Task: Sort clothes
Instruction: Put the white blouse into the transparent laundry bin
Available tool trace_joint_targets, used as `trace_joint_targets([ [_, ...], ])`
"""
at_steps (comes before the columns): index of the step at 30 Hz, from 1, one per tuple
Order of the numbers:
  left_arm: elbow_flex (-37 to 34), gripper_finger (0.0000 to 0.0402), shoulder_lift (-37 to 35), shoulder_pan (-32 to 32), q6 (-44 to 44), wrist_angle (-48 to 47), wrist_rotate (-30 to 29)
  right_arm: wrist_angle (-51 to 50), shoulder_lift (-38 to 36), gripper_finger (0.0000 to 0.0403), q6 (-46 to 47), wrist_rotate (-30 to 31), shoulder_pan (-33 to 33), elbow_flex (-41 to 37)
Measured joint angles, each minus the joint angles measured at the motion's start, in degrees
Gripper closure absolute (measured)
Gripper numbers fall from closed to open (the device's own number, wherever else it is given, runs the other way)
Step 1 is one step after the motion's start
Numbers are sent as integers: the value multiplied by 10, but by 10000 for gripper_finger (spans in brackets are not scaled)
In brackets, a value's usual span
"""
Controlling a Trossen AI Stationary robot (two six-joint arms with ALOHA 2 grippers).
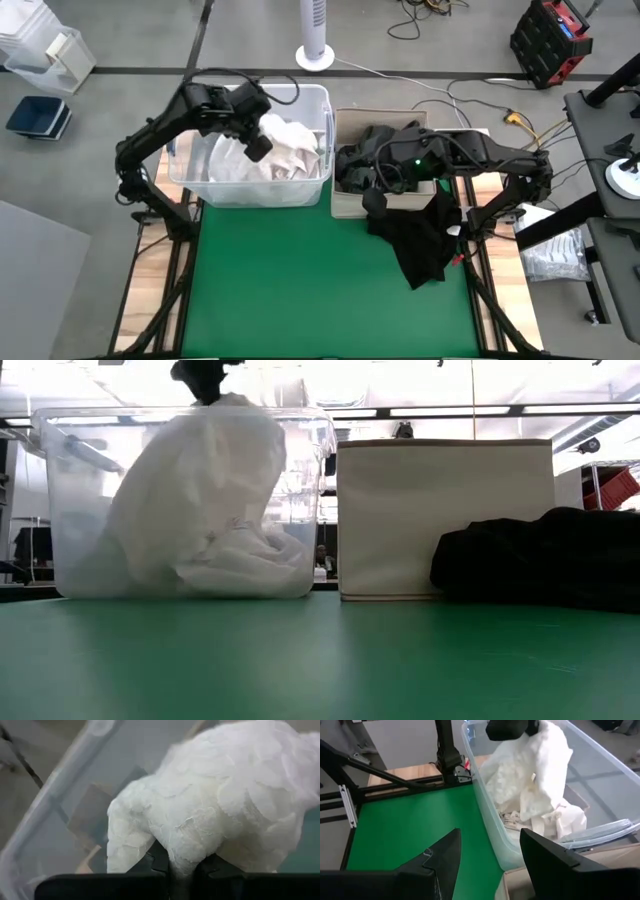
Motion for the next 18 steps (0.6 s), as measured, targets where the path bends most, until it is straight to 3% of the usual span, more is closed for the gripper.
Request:
trace_joint_targets([
  [8,-68,391,0,3,10,0,9,1,0,209,9,0,0,-13],
  [18,-97,391,0,28,4,0,83,1,0,209,17,0,0,-17],
])
